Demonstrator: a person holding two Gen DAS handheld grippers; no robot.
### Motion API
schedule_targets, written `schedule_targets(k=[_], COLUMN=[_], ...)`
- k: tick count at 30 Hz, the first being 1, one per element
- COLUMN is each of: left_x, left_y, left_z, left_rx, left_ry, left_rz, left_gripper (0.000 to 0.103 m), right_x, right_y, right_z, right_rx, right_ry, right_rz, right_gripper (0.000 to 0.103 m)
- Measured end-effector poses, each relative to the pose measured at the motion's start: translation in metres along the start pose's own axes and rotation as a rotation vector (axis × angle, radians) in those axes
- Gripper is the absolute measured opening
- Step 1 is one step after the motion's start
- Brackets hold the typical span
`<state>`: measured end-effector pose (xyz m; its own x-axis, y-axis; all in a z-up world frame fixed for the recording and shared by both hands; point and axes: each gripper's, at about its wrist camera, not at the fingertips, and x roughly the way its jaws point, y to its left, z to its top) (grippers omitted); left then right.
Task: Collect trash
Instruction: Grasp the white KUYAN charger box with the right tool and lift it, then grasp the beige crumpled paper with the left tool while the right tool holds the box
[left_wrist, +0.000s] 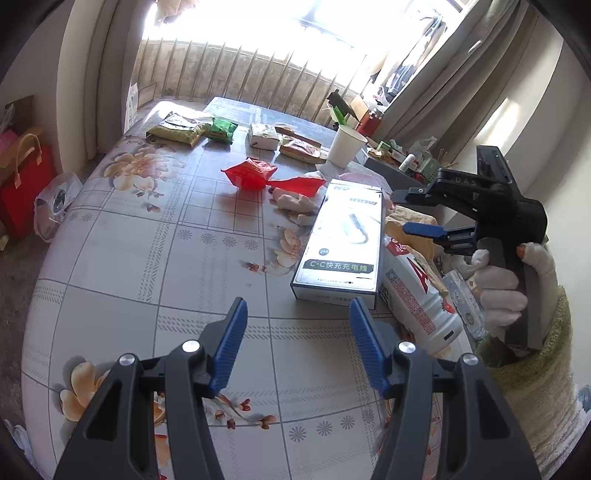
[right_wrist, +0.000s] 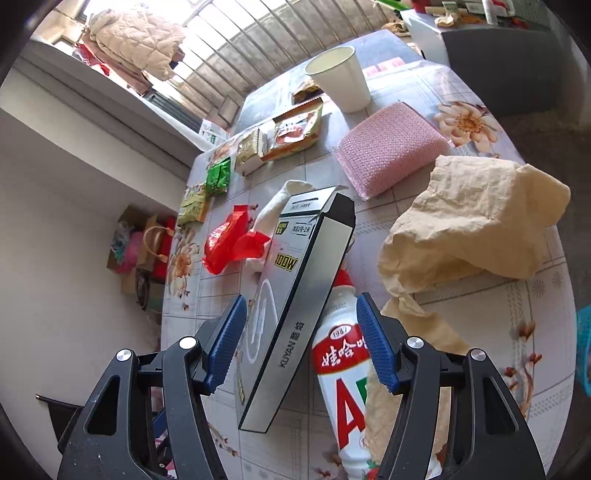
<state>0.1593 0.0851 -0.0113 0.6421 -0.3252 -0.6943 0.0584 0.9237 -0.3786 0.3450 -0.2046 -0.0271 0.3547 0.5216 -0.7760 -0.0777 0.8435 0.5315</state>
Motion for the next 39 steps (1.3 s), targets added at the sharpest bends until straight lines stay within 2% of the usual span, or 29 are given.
schedule_targets(k=[3,5,8,12,17,21,27,32,39], left_x=[0.004,0.006,0.008,0.008,0.006,0.007,0.017,0.026,0.037], left_y=[0.008,0.011,0.016,0.022,0.023,0.011,-0.014,-0.042,-0.063], left_z=[0.001,0.000,0.000,-0.002,-0.006,-0.013,-0.036,-0.068,-0.097], left_rx=[-0.012,-0.019,-0.029,-0.044,-0.053,-0.033,0.014,0.083,0.123], left_ry=[0.010,0.014,0.016,0.015,0.018,0.040,0.112,0.199,0.274], left_rz=[-0.007,-0.015,-0.024,-0.033,-0.041,-0.073,-0.126,-0.184,-0.209], left_gripper=[0.056,0.056,0.056,0.056,0.056,0.056,0.056,0.052,0.044], right_x=[0.021,0.027,0.030,0.017,-0.007,-0.031,-0.051,-0.056,-0.060], right_y=[0.000,-0.003,-0.002,0.008,0.028,0.043,0.054,0.041,0.021], right_z=[0.009,0.011,0.013,0.012,0.002,-0.030,-0.108,-0.156,-0.186], right_rx=[0.010,0.018,0.011,-0.033,-0.128,-0.218,-0.313,-0.293,-0.229], right_ry=[0.013,0.025,0.018,-0.017,-0.033,-0.026,-0.015,-0.027,0.012], right_rz=[-0.066,-0.095,-0.086,-0.094,-0.077,-0.078,-0.119,-0.163,-0.140], right_gripper=[0.056,0.049,0.038,0.034,0.021,0.021,0.021,0.021,0.025])
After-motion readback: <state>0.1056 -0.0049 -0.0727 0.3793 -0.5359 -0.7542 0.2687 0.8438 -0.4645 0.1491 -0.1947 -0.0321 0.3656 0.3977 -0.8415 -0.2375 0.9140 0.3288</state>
